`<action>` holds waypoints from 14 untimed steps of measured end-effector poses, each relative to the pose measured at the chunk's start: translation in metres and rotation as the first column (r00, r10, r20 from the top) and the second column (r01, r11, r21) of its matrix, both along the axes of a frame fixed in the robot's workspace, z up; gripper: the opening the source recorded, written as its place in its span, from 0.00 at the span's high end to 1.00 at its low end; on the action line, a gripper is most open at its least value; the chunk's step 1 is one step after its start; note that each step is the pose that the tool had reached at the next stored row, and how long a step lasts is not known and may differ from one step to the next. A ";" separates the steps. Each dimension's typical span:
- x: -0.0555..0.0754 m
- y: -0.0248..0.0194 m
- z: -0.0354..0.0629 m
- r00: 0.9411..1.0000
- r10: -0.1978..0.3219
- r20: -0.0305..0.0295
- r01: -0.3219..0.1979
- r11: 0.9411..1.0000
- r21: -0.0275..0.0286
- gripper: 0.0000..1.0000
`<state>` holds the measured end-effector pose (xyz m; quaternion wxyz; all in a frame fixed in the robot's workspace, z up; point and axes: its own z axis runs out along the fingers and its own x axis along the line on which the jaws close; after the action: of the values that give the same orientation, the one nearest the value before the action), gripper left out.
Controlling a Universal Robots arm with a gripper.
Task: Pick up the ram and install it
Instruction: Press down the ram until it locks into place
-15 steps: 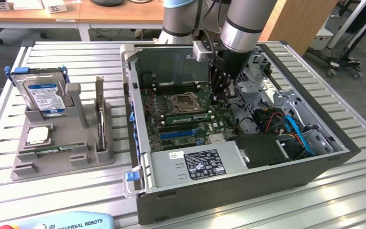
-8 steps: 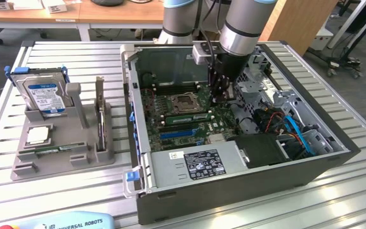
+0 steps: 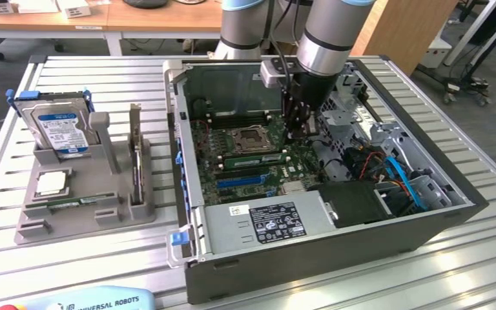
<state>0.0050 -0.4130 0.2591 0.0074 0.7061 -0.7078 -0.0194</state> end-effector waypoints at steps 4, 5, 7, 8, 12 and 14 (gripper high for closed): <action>0.000 0.0002 0.0000 1.000 0.000 0.000 0.000 1.000 0.000 0.90; 0.000 0.0002 -0.0003 1.000 0.000 0.000 0.000 1.000 0.001 0.90; 0.000 0.0003 -0.0019 1.000 0.000 0.000 0.000 1.000 0.001 0.90; 0.000 0.0003 -0.0027 1.000 0.000 0.000 0.000 1.000 0.001 0.90; 0.000 0.0003 -0.0062 1.000 0.000 0.000 0.000 1.000 0.001 0.90; 0.000 0.0002 -0.0069 1.000 0.000 0.000 0.000 1.000 0.001 0.90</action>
<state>0.0050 -0.4127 0.2522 0.0071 0.7061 -0.7078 -0.0199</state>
